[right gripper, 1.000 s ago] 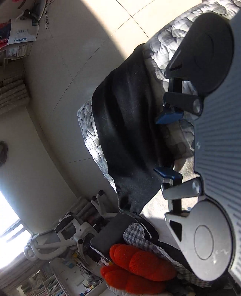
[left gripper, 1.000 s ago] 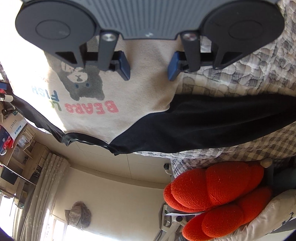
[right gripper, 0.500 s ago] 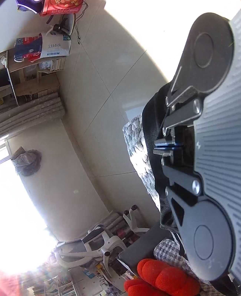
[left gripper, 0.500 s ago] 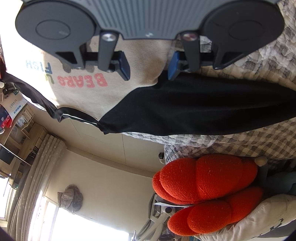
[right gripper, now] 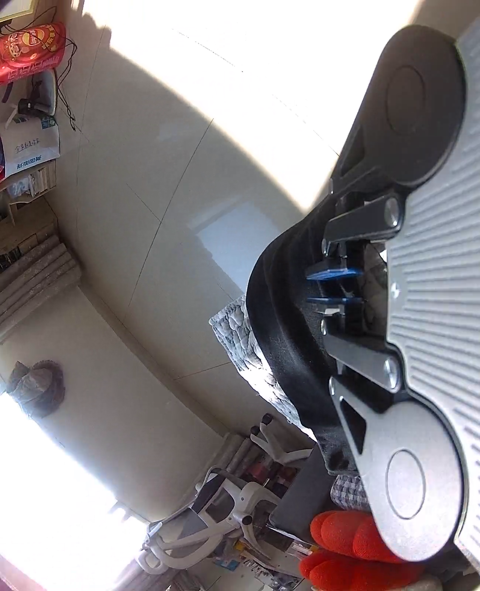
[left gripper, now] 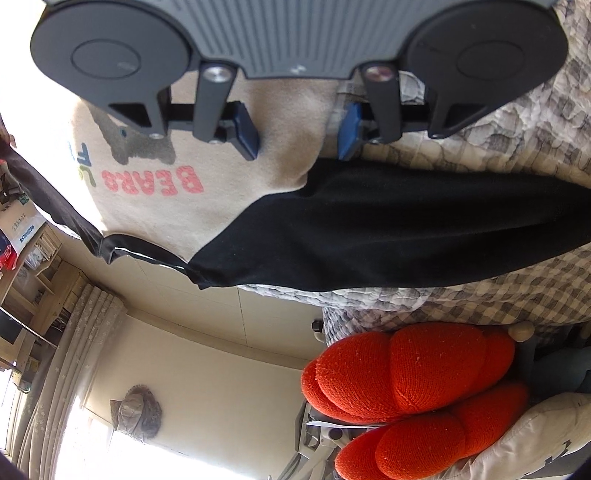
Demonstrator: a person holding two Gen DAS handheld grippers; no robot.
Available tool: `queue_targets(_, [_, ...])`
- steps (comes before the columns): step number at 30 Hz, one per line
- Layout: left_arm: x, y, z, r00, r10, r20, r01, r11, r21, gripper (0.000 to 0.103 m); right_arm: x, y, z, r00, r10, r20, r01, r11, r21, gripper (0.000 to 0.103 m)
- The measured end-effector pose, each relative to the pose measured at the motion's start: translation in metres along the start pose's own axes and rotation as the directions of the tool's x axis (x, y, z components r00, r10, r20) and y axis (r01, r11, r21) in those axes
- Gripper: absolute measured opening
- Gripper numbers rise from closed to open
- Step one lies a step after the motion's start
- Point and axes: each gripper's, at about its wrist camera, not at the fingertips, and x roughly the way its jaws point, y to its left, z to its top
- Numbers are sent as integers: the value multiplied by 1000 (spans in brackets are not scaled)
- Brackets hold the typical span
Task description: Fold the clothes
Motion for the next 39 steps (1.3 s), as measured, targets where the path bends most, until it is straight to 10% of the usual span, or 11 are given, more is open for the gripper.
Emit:
queue_targets(4, [-3, -2, 0, 1000, -12, -8, 12, 1000, -3, 50, -8, -25, 5, 994, 107, -23, -99, 969, 225, 31])
queue_targets(13, [-9, -12, -3, 999, -39, -11, 39, 999, 21, 53, -8, 3, -4, 990, 88, -110, -67, 981, 185, 46])
queue_targets(17, [-7, -10, -3, 999, -29, -15, 29, 999, 25, 54, 3, 13, -7, 999, 7, -50, -3, 996, 86, 7])
queue_targets(22, [-7, 18, 9, 1000, -18, -5, 17, 997, -75, 55, -23, 23, -3, 990, 16, 142, -14, 1000, -13, 6])
queue_targets(26, [-5, 45, 19, 1000, 12, 0, -12, 988, -154, 55, -4, 33, -12, 988, -87, 126, 105, 984, -143, 5])
queue_targets(39, [-21, 142, 32, 999, 48, -20, -52, 862, -504, 54, 2, 53, -34, 972, -184, 148, 224, 918, -327, 16])
